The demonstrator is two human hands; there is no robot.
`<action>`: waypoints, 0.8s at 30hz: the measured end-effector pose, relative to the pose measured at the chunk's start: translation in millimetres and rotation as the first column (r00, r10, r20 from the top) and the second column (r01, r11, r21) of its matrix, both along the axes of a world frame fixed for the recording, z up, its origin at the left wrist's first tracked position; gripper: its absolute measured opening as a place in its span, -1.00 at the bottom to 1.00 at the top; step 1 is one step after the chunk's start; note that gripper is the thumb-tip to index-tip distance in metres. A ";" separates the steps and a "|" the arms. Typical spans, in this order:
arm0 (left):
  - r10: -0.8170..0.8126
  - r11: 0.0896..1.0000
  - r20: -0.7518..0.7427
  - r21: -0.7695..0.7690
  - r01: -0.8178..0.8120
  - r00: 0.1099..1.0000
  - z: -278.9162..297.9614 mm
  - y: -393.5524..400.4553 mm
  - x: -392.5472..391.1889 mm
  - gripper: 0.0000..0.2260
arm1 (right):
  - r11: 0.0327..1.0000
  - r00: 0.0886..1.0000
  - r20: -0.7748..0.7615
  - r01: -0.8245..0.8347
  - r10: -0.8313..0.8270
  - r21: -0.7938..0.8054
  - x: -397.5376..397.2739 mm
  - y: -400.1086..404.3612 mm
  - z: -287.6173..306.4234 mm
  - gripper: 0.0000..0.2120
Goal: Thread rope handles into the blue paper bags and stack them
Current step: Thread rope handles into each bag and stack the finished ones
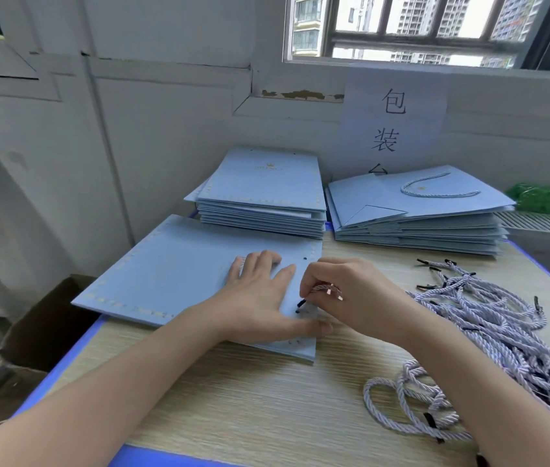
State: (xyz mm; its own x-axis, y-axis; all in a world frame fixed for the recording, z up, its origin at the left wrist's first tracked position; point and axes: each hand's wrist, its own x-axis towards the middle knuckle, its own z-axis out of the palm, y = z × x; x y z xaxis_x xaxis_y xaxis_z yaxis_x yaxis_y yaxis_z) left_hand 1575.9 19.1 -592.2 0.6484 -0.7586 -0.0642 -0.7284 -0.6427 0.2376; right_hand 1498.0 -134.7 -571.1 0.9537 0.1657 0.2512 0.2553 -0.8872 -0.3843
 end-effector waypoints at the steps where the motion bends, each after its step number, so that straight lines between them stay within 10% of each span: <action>1: -0.001 1.000 -0.001 -0.001 0.001 1.000 0.4 0.1 -0.4 -0.03 | 1.000 1.000 0.004 -0.005 0.005 0.009 0.0 0.0 0.1 -0.91; 24: 0.009 0.993 -0.101 -0.117 -0.021 0.995 4.9 1.2 -4.4 -0.42 | 0.958 0.997 -0.069 0.000 0.021 0.285 4.8 14.5 -2.2 -0.91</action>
State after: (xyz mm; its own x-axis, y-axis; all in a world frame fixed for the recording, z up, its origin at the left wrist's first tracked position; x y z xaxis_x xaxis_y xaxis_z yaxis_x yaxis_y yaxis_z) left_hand 1571.5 20.4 -587.3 0.6544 -0.7550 -0.0403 -0.6876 -0.6164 0.3837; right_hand 1502.8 -120.2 -573.3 0.9692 0.1070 0.2220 0.2274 -0.7356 -0.6381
